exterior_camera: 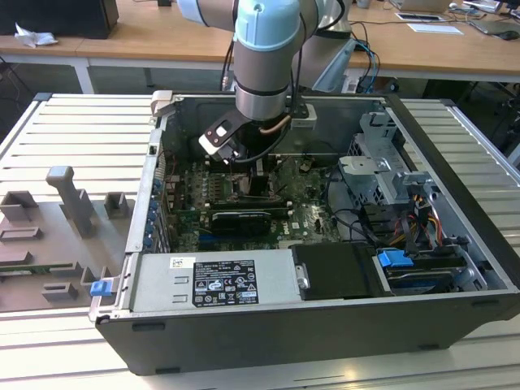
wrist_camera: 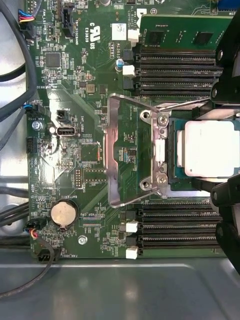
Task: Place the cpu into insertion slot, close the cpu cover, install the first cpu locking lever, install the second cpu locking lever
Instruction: 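Place the cpu into insertion slot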
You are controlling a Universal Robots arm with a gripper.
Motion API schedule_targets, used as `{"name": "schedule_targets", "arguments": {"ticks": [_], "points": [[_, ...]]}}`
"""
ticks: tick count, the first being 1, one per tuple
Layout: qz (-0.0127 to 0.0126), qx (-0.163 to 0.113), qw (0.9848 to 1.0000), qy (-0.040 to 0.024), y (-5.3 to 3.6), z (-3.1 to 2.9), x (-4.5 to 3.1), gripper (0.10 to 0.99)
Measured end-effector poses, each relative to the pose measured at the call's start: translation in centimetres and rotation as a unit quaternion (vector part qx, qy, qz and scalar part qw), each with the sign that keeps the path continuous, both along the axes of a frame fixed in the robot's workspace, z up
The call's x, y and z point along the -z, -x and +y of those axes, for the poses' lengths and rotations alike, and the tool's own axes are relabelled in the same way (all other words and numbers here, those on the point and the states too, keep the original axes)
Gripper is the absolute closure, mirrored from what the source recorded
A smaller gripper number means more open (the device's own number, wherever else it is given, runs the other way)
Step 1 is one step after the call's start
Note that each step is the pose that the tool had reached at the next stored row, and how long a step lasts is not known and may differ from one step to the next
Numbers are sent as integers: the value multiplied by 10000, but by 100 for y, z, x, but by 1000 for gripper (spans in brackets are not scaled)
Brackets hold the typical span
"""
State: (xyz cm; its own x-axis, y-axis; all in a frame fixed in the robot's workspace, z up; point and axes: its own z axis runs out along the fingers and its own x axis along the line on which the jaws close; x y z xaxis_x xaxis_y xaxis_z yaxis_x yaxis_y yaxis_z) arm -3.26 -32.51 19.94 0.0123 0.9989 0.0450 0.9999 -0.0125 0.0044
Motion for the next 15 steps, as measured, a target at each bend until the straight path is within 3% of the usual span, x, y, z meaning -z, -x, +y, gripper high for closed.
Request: {"name": "schedule_targets", "arguments": {"ticks": [15], "points": [[0,0,10000,15,0,18,8,545]]}}
